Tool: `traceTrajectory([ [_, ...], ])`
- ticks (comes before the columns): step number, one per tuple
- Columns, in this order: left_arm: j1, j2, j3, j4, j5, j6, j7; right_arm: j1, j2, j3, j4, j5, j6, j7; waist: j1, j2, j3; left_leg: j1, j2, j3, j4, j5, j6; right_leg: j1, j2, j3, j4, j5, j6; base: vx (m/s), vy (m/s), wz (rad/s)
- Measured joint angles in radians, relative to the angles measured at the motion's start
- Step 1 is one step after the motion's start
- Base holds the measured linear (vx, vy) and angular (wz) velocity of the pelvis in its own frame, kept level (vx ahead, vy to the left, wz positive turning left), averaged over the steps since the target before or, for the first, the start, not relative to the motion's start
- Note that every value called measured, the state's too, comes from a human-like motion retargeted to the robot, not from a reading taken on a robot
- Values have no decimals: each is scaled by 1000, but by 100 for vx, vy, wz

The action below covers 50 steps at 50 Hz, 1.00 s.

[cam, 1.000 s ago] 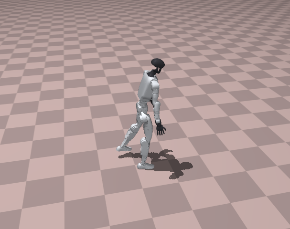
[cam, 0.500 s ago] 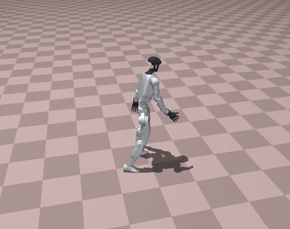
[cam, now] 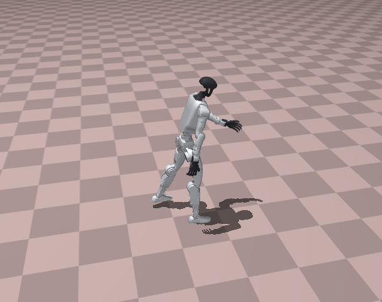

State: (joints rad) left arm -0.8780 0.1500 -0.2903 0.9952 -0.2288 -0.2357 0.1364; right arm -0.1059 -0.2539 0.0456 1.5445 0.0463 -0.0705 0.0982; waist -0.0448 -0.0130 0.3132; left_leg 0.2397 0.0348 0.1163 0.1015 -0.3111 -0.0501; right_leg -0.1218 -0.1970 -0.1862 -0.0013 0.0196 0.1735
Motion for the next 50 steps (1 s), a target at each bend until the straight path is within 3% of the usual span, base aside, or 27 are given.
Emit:
traceTrajectory([
  [5,295,-1,14,-14,55,5,-31,-172,-45,77,19,35,-43,-112,21,16,-17,-75,-27,75,158,-42,15,-4,-25,43,112,-87,26,44,-13,-44],
  [10,577,10,0,229,192,38,-148,-367,-62,71,-17,21,-76,-190,94,31,-34,-160,-35,170,94,-47,35,27,-12,89,135,-126,54,43,-2,-53],
  [12,668,19,3,377,244,47,-171,-428,-59,74,-58,68,-105,-236,112,18,-47,-256,-38,187,135,-53,11,48,-27,88,127,-148,55,41,5,-23],
  [14,731,37,20,502,211,60,-188,-496,-60,69,-108,70,-114,-251,174,22,-46,-261,-33,180,-30,26,48,78,7,114,80,-137,36,40,2,-67],
  [20,943,150,119,651,54,35,-124,-614,-50,152,-261,239,-211,-373,306,-44,-51,-322,8,294,-185,242,33,138,23,149,92,-189,0,42,9,-50],
  [25,1036,234,231,629,-176,-31,-159,-581,-14,162,-352,390,-293,-396,374,-146,-68,-284,24,354,-132,168,40,184,15,168,113,-216,-19,46,16,-33],
  [30,919,300,198,630,-109,-60,-125,-398,46,133,-390,426,-327,-364,414,-210,-77,-230,41,318,-103,107,59,147,39,140,289,-229,-29,42,17,26],
  [37,517,268,195,571,48,-4,-118,-147,121,78,-220,223,-169,-177,399,-242,-57,-201,46,221,-67,51,18,43,47,-10,288,-263,-51,34,9,79],
  [44,159,103,23,455,132,16,-138,-19,134,169,-36,-31,-65,-31,243,-215,-34,-133,12,101,-70,17,-16,-15,58,-3,37,-117,-13,34,3,97],
  [50,19,74,-116,234,178,-2,-86,53,102,163,-68,-89,-40,7,93,-170,-51,-72,-14,22,-90,-3,-17,-64,32,51,-30,106,2,40,-5,70],
])
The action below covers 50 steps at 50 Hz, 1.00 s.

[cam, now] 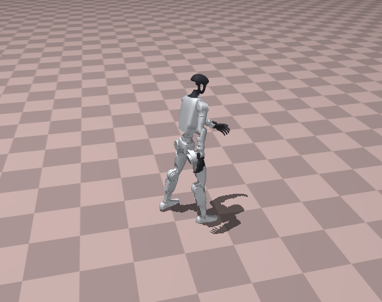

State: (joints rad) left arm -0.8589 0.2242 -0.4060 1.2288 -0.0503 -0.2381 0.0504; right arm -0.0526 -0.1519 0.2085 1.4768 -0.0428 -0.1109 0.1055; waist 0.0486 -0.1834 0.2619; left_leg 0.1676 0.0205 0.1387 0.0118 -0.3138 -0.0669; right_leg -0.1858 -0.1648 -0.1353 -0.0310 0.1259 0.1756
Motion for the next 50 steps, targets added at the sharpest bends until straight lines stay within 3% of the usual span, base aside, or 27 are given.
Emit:
traceTrajectory([
  [4,46,0,47,-146,-87,-44,44,0,-35,-32,-17,95,-23,-28,-48,62,-19,6,0,-16,57,-28,20,4,-20,-24,94,-110,-3,43,-11,28],
  [8,194,-22,121,-233,-159,-30,73,-92,-89,-33,33,171,-8,-81,-50,133,1,-24,3,19,211,-51,30,102,-17,-10,30,-130,-3,42,-12,-20],
  [10,306,-25,133,-241,-109,-23,58,-148,-113,-31,66,166,-20,-108,-20,162,-2,-50,-3,56,262,-72,35,63,-21,14,147,-186,23,40,-5,-81],
  [15,561,-14,113,-122,25,2,-25,-326,-157,-92,87,107,-23,-192,45,195,6,-120,-45,208,166,-56,70,89,-46,68,131,-208,64,36,5,-53],
  [22,791,11,133,311,91,25,-118,-494,-125,-68,-60,250,-119,-266,145,189,-5,-230,-34,439,-97,189,66,131,-37,67,131,-258,47,36,9,-11],
  [27,905,99,205,412,-35,27,-75,-520,-103,4,-204,312,-167,-347,225,113,-36,-260,-16,506,-97,207,59,172,-45,33,144,-299,25,43,12,20],
  [30,938,151,266,389,-181,-2,-71,-504,-91,11,-259,353,-189,-373,259,72,-47,-222,-14,470,-92,171,60,241,-34,7,111,-297,-2,46,15,53],
  [32,942,178,317,380,-169,-10,-92,-472,-79,10,-275,417,-208,-353,253,56,-49,-231,18,447,37,91,11,280,-33,-24,149,-296,-15,46,17,85],
  [34,905,194,326,360,-239,-26,-117,-447,-63,3,-273,395,-209,-329,280,46,-60,-177,6,399,-58,129,49,249,-15,11,233,-286,-38,40,17,56],
  [38,763,207,310,338,-140,-22,-133,-370,-43,-20,-247,330,-183,-257,285,30,-69,-152,8,310,-63,109,39,158,37,112,369,-340,-41,35,13,120],
  [40,679,189,283,333,107,4,-114,-311,-44,-20,-229,355,-177,-210,220,22,-87,-247,18,240,123,15,-13,118,17,48,375,-365,-27,32,11,212],
  [42,570,169,199,279,60,1,-140,-281,-41,-43,-195,228,-124,-170,236,28,-64,-167,-4,185,-16,68,14,93,24,39,319,-357,-49,32,5,154],
  [44,491,142,113,216,165,0,-132,-232,-41,-47,-158,212,-102,-145,190,34,-54,-172,-15,116,28,42,-11,87,6,-9,244,-338,-56,33,3,184],
  [47,384,120,-9,71,151,-28,-116,-182,-39,-71,-95,112,-62,-130,152,51,-30,-103,-30,21,-50,65,-4,61,13,16,118,-238,-55,34,-2,151],
  [50,334,121,-99,-104,129,-75,-49,-125,-39,-86,-44,75,-55,-136,83,68,-23,-58,-40,-61,-63,53,-16,28,6,99,14,-111,-12,38,-5,153],
])
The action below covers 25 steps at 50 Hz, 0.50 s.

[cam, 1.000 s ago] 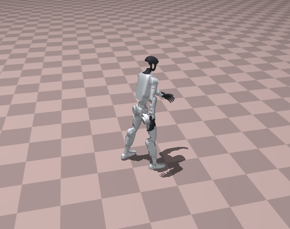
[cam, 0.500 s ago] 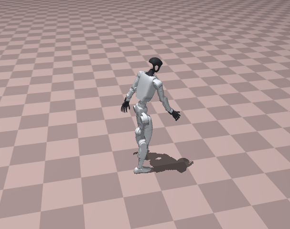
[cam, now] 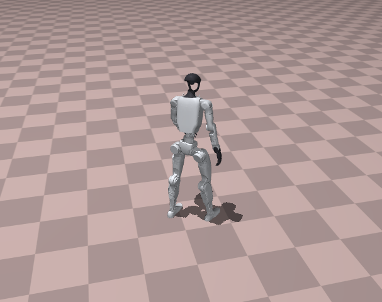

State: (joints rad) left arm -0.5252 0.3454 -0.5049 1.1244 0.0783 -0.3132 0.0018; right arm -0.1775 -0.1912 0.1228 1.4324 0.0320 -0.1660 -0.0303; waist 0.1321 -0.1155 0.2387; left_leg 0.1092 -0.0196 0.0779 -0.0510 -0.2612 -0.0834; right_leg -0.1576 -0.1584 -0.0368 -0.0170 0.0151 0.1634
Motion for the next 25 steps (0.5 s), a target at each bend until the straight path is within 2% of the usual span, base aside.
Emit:
traceTrajectory([
  [5,-2,13,-16,-232,-97,-50,78,95,-24,-43,25,-6,6,22,-131,55,-9,77,14,-117,-21,-37,-23,-24,-24,52,-70,71,90,44,-11,133],
  [8,23,3,31,-299,-158,-41,91,129,-46,-84,36,22,19,25,-160,85,-20,107,10,-169,-20,-62,-2,15,-54,-36,-64,111,88,45,-15,82],
  [11,66,-26,97,-318,-221,-28,116,114,-69,-112,72,58,30,16,-136,115,-9,129,4,-175,4,-70,30,56,-63,-72,-52,67,66,42,-16,31],
  [14,175,-69,191,-309,-303,-23,126,58,-102,-82,122,79,27,-5,-113,141,-4,119,-3,-54,48,-66,50,79,-69,-79,-25,25,51,39,-13,7],
  [18,327,-104,258,-211,-360,11,113,-34,-130,-65,142,50,39,-55,-81,141,13,53,-19,234,74,-79,68,99,-101,-110,16,-19,56,33,-6,40],
  [20,383,-105,273,-107,-330,40,81,-75,-139,-79,131,32,34,-81,-61,140,11,4,-25,357,48,-47,67,111,-110,-141,26,-41,58,31,-2,70],
  [22,404,-97,281,54,-236,62,30,-109,-139,-86,107,51,15,-99,-31,140,0,-60,-19,440,20,11,42,124,-107,-180,30,-63,56,33,-1,84],
  [23,418,-90,280,141,-163,69,10,-115,-135,-73,89,97,-6,-110,-26,141,-6,-108,5,476,69,6,-6,145,-102,-212,33,-80,56,36,-1,87],
  [25,448,-71,273,293,-61,63,-25,-122,-127,-36,47,160,-60,-115,22,130,-28,-165,26,543,61,50,-29,122,-108,-245,126,-136,46,38,1,50],
])
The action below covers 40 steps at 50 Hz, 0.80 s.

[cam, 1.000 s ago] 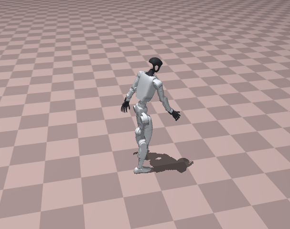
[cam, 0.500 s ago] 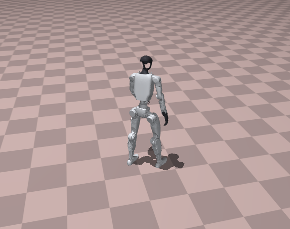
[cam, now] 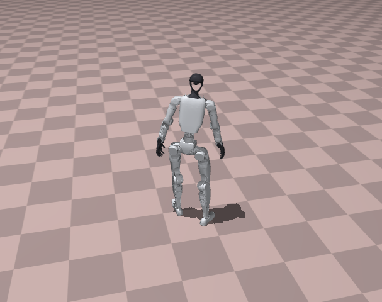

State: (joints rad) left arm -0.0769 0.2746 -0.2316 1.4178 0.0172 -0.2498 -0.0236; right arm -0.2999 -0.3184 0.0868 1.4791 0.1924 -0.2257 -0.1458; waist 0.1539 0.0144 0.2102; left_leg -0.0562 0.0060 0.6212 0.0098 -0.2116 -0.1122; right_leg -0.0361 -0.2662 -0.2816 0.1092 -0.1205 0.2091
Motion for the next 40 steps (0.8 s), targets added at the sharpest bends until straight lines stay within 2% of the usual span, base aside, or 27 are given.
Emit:
traceTrajectory([
  [2,25,25,9,119,34,8,15,-9,3,36,-47,28,-28,-18,43,-30,-20,-29,7,85,-32,53,-5,19,-3,-16,0,-11,15,41,1,43],
  [5,55,70,67,217,-3,42,65,-24,-2,71,-129,59,-38,-52,88,-70,-49,-49,28,186,-42,78,2,94,22,-71,-77,-6,3,43,5,70],
  [10,108,139,258,183,-172,8,51,5,-6,38,-228,137,-74,-55,145,-130,-83,-6,57,100,29,-9,0,180,32,-148,-23,-5,-27,49,13,80],
  [13,116,160,283,103,-177,-30,-11,54,9,12,-239,211,-107,-16,186,-149,-106,17,82,28,64,-51,7,92,-2,-144,286,-28,-72,46,18,108],
  [18,40,163,204,-32,-76,-48,-30,128,34,11,-190,200,-91,54,187,-175,-108,24,63,-172,78,-74,24,-22,126,148,395,-78,-53,38,11,194],
  [22,-62,148,60,-182,67,-28,2,172,61,52,-141,79,-40,101,165,-177,-75,34,24,-343,80,-82,27,-108,119,155,355,-108,-100,35,7,226],
  [25,-119,142,-76,-347,119,-45,37,198,81,90,-108,22,-22,97,135,-166,-44,58,-15,-479,66,-82,24,-177,92,147,292,-63,-123,36,2,245],
  [27,-142,140,-150,-464,101,-73,60,215,90,91,-85,-16,-13,82,97,-150,-36,72,-37,-585,49,-71,16,-146,97,199,85,41,-98,39,-5,263],
  [30,-85,136,-219,-645,50,-146,116,289,99,110,-76,-82,-29,20,42,-123,-37,146,-58,-719,5,-73,0,-129,82,323,-102,156,-31,46,-11,236],
  [33,-61,124,-190,-723,-35,-180,124,284,104,87,-72,-127,-7,-5,-2,-107,-43,199,-47,-804,-35,-85,-18,-140,52,330,-187,285,42,50,-18,169],
  [35,-23,82,-135,-733,-201,-220,141,272,103,66,-72,-91,-14,-44,-23,-88,-55,235,-26,-848,-63,-91,-27,-124,42,261,-192,302,53,49,-23,124],
  [38,10,42,-52,-640,-180,-168,163,212,89,29,-48,-66,-4,-26,-43,-71,-70,265,-19,-890,-71,-96,-12,-83,29,207,-168,222,46,46,-21,81],
  [40,39,4,3,-559,-195,-159,201,163,78,24,-25,-37,-19,-38,-40,-56,-78,273,-11,-841,-47,-103,-11,-63,32,175,-139,158,31,43,-21,40],
])
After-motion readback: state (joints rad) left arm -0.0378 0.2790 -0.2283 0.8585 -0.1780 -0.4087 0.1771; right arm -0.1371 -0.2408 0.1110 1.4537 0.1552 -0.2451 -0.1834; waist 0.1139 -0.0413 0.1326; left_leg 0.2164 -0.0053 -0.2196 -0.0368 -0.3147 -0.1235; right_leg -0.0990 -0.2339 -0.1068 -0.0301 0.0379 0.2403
